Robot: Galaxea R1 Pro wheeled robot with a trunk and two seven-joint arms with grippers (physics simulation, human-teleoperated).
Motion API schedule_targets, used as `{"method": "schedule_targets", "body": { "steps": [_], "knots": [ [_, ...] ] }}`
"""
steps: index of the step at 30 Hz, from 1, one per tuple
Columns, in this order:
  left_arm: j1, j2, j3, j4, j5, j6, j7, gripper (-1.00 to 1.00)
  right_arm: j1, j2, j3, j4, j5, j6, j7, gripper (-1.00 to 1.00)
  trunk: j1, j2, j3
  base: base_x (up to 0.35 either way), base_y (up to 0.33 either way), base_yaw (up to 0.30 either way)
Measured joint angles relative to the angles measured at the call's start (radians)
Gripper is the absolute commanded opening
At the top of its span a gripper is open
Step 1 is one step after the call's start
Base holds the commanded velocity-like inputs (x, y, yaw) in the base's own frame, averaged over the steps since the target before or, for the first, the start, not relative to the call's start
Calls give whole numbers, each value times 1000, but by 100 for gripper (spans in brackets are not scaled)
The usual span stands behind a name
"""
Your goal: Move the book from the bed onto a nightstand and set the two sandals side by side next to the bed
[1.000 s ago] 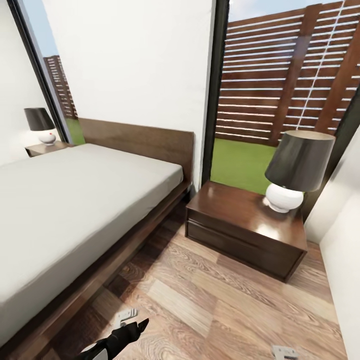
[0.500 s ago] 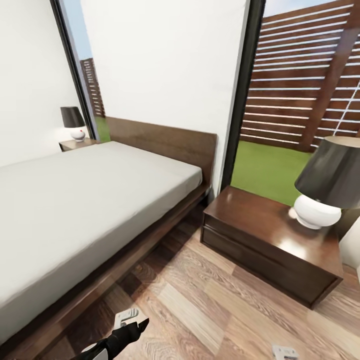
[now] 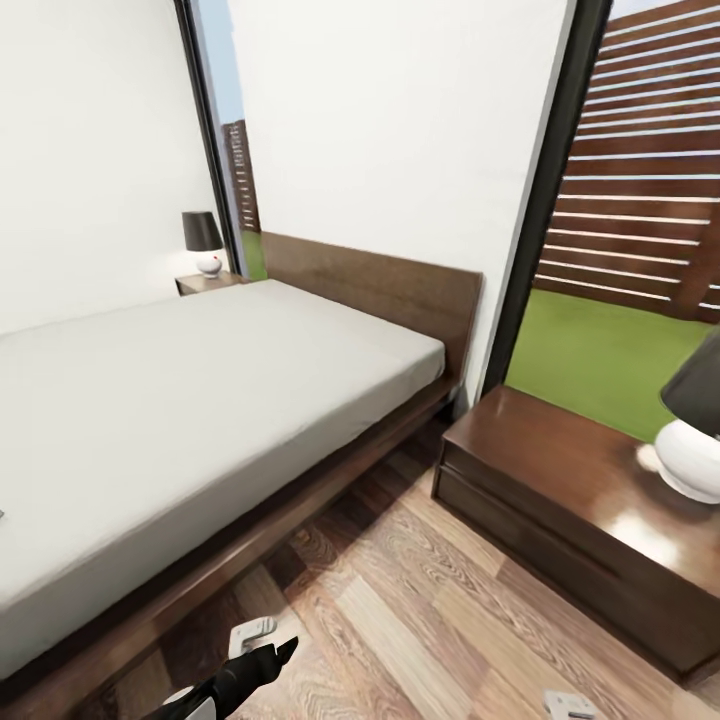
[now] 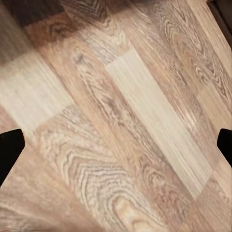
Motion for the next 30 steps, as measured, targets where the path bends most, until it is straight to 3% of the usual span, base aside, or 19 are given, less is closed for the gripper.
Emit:
{"method": "schedule_targets", "body": {
  "steps": [30],
  "knots": [
    [0, 0, 0, 0, 0, 0, 0, 100, 0, 0, 0, 0, 0, 0, 0, 100, 0, 0, 0, 0, 0, 289]
  ]
}}
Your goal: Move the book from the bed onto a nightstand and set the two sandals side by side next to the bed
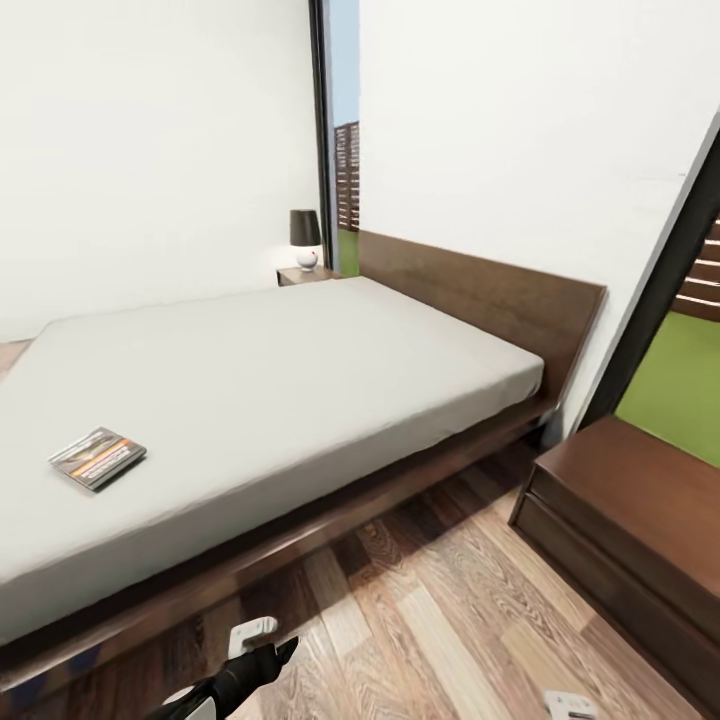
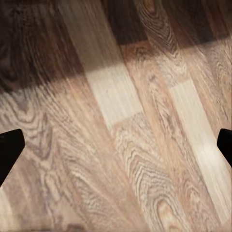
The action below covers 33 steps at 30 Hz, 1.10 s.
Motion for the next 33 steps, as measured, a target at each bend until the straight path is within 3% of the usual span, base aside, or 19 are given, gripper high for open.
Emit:
{"method": "schedule_targets", "body": {
  "steps": [13, 26, 33],
  "knots": [
    [0, 0, 0, 0, 0, 0, 0, 100, 0, 0, 0, 0, 0, 0, 0, 100, 0, 0, 0, 8, 0, 289],
    [0, 0, 0, 0, 0, 0, 0, 100, 0, 0, 0, 0, 0, 0, 0, 100, -1, 0, 0, 269, -53, 289],
    [0, 0, 0, 0, 0, 0, 0, 100, 0, 0, 0, 0, 0, 0, 0, 100, 0, 0, 0, 79, -65, 289]
  ]
}}
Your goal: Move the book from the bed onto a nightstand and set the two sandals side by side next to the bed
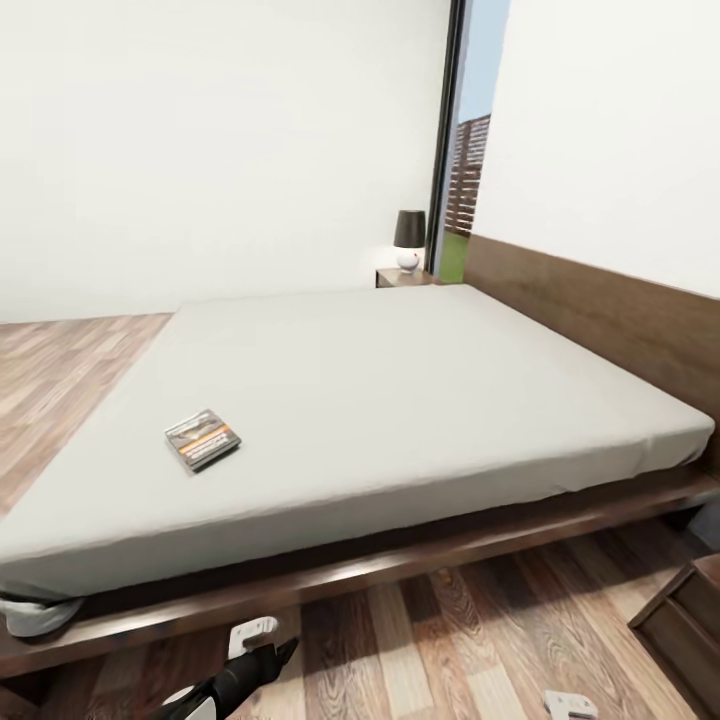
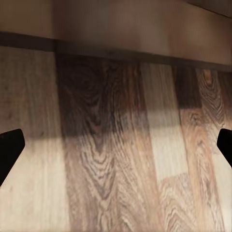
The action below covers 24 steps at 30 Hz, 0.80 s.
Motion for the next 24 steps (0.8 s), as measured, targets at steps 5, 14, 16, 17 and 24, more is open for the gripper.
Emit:
{"method": "schedule_targets", "body": {
  "steps": [5, 14, 16, 17, 24],
  "knots": [
    [0, 0, 0, 0, 0, 0, 0, 100, 0, 0, 0, 0, 0, 0, 0, 100, 0, 0, 0, 6, -6, 289],
    [0, 0, 0, 0, 0, 0, 0, 100, 0, 0, 0, 0, 0, 0, 0, 100, 0, 0, 0, 0, 0, 289],
    [0, 0, 0, 0, 0, 0, 0, 100, 0, 0, 0, -1, 0, 0, 0, 100, 0, 0, 0, 0, 0, 289],
    [0, 0, 0, 0, 0, 0, 0, 100, 0, 0, 0, -1, 0, 0, 0, 100, 0, 0, 0, 0, 0, 289],
    [0, 0, 0, 0, 0, 0, 0, 100, 0, 0, 0, -1, 0, 0, 0, 100, 0, 0, 0, 0, 0, 289]
  ]
}}
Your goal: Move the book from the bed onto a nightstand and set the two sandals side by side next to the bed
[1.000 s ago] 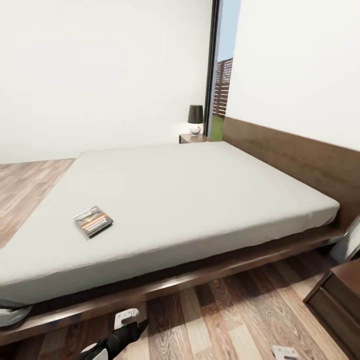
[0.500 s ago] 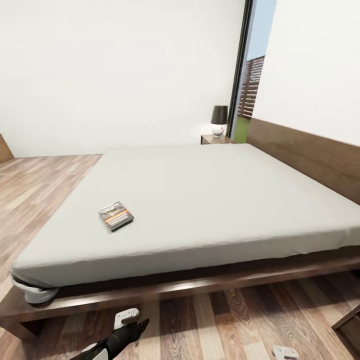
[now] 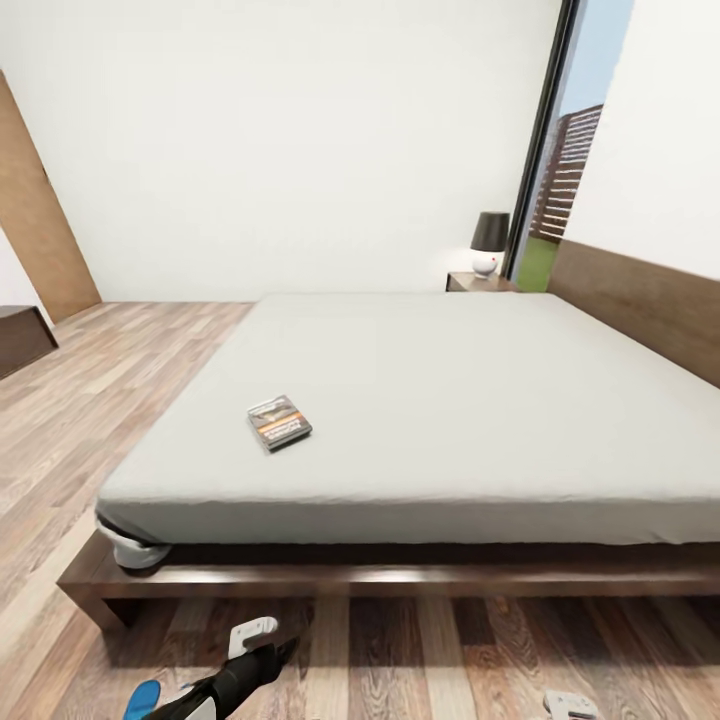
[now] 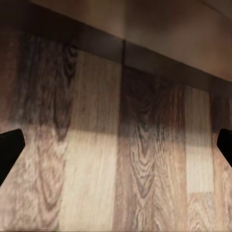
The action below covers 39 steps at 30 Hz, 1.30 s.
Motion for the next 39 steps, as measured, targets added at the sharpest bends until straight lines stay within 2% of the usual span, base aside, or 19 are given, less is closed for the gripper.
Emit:
{"method": "schedule_targets", "body": {
  "steps": [16, 39],
  "knots": [
    [0, -2, -1, 0, -1, 0, 0, 100, 0, 0, 0, -1, 0, 0, 0, 100, 0, 0, 0, 0, 0, 261],
    [0, -2, -1, 0, -2, 1, 0, 100, 0, 0, 0, -1, 3, 0, 1, 100, -88, 161, 72, 0, 0, 1]
  ]
}}
